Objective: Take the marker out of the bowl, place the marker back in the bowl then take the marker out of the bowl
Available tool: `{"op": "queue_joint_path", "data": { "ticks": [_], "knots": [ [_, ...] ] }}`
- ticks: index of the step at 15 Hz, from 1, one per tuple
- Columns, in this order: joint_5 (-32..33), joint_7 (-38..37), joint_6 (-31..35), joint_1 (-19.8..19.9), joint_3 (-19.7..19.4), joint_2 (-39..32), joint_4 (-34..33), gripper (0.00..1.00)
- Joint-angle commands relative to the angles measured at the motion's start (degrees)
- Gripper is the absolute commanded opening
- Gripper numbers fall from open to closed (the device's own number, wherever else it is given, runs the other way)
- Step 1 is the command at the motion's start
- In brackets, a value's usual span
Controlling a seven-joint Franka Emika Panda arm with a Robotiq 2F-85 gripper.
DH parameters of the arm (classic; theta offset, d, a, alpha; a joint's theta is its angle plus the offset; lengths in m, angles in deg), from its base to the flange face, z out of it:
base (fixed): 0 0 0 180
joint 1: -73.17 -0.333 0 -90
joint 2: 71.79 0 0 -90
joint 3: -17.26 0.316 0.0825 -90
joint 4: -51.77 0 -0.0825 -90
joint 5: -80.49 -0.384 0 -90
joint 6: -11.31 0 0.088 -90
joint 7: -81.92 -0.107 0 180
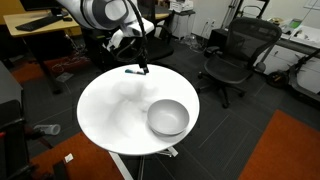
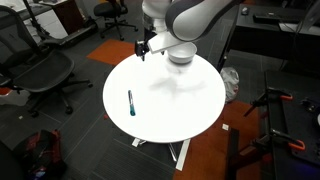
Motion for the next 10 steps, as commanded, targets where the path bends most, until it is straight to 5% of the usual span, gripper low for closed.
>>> {"op": "queue_joint_path", "data": {
  "ticks": [1, 10],
  "knots": [
    [-0.6, 2.9, -1.2, 0.1, 0.0, 4.2, 2.9, 1.0],
    [-1.3, 5.3, -1.3, 0.4, 1.2, 6.4, 3.7, 1.0]
  ]
}}
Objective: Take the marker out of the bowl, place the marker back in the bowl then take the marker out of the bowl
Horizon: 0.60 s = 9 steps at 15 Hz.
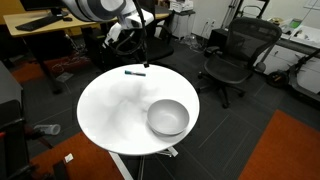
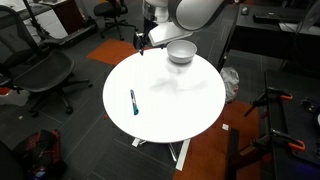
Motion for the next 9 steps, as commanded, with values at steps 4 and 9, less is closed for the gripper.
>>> {"op": "queue_joint_path", "data": {
  "ticks": [4, 9],
  "knots": [
    [-2.0, 3.2, -2.6, 0.0, 2.5, 4.5, 2.4, 1.0],
    [-5.6, 7.4, -10.1, 0.7, 6.5, 6.2, 1.8, 1.0]
  ]
}}
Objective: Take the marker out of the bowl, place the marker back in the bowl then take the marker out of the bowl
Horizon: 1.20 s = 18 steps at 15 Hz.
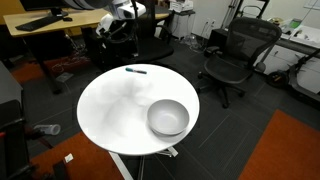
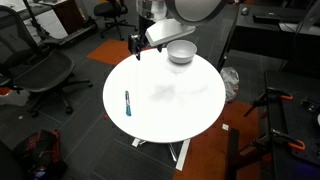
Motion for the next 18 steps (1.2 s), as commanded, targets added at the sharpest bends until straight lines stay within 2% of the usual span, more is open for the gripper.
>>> {"op": "queue_joint_path", "data": {
  "ticks": [1, 5, 9, 15, 16, 17, 18],
  "knots": [
    [-4.2, 5.2, -6.1, 0.9, 2.9, 3.4, 1.3, 1.0],
    [-7.1, 4.9, -12.1, 0.2, 4.3, 3.6, -0.8, 1.0],
    [-6.3, 0.9, -16.1, -1.3, 4.3, 2.1, -4.1, 1.0],
    [-4.9, -10.0, -18.2, -4.2, 4.0, -1.6, -9.5, 1.0],
    [-5.1, -11.0, -19.1, -4.4, 4.2, -2.2, -10.4, 1.0],
    [-5.4, -8.0, -16.1, -3.4, 4.6, -0.2, -6.9, 1.0],
    [-5.4, -8.4, -16.2, -3.6, 4.7, -0.7, -7.3, 1.0]
  ]
}}
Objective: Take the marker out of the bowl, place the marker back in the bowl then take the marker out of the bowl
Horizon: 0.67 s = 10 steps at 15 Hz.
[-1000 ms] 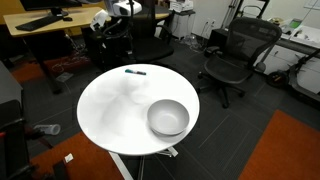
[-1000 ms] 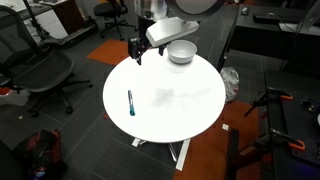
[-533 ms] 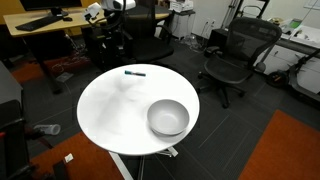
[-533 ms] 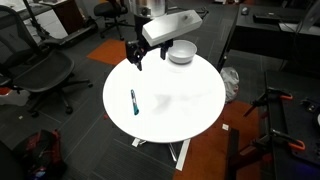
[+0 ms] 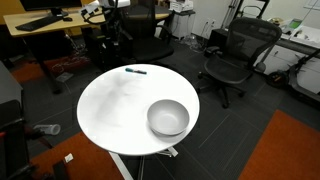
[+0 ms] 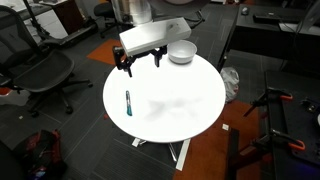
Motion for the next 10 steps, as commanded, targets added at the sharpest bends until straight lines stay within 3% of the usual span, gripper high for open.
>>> {"op": "queue_joint_path", "data": {
  "ticks": [1, 10],
  "knots": [
    [0.2, -0.1, -0.1, 0.3, 0.4, -0.2, -0.1, 1.0],
    [-0.8, -2.6, 0.2, 0.2, 0.2, -1.2, -0.4, 1.0]
  ]
}}
